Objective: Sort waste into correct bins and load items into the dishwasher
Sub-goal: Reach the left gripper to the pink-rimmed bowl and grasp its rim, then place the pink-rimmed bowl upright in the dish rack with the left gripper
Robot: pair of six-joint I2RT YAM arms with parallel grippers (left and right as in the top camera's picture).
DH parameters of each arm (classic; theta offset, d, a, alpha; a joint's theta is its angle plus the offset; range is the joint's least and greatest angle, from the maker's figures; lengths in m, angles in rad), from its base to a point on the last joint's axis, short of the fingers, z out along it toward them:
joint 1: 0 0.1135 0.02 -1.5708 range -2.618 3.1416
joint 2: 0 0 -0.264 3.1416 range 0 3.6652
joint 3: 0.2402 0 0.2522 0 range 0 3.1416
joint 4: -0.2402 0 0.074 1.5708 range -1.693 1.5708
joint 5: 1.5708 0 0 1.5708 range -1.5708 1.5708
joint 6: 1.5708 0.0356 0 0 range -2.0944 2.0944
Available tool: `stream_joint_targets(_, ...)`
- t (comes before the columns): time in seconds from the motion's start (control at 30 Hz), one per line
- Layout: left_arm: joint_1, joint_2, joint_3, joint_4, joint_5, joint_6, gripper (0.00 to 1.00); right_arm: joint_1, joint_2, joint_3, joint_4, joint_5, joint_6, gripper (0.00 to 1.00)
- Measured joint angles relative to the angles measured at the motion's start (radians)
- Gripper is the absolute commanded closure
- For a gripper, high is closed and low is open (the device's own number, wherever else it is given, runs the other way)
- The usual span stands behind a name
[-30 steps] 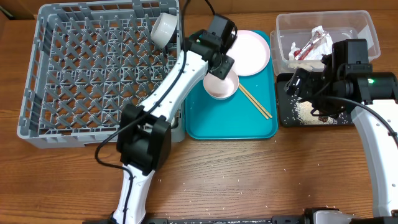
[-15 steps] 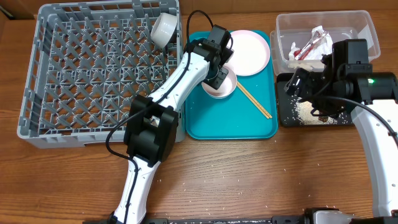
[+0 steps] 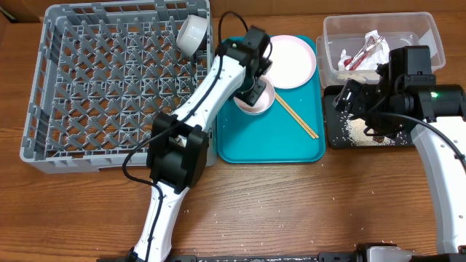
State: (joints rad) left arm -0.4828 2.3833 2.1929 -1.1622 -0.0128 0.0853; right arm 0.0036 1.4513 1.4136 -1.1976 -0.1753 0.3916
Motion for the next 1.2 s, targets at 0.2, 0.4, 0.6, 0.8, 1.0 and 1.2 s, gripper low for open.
stream_joint_targets(0.2, 0.003, 0.0, 0.14, -0.021, 0.003, 0.028, 0.4, 0.0, 0.0, 0.0, 0.0, 0.0, 0.0, 0.0)
stream_joint_targets(0.4, 0.029, 0.014, 0.142, 0.009, 0.008, 0.103, 0.41, 0.0, 0.0, 0.0, 0.001, 0.0, 0.0, 0.0)
stream_joint_targets(0.6, 0.063, 0.11, 0.142, 0.03, 0.023, 0.141, 0.5, 0.0, 0.0, 0.0, 0.0, 0.0, 0.0, 0.0)
stream_joint_targets(0.8, 0.07, 0.186, 0.136, 0.01, 0.07, 0.158, 0.89, 0.0, 0.0, 0.0, 0.0, 0.0, 0.0, 0.0)
stream_joint_targets(1.0, 0.071, 0.186, 0.14, 0.001, 0.108, 0.154, 0.96, 0.0, 0.0, 0.0, 0.001, 0.0, 0.0, 0.0)
stream_joint_targets(1.2, 0.072, 0.186, 0.211, -0.114, 0.109, 0.151, 0.96, 0.0, 0.0, 0.0, 0.0, 0.0, 0.0, 0.0)
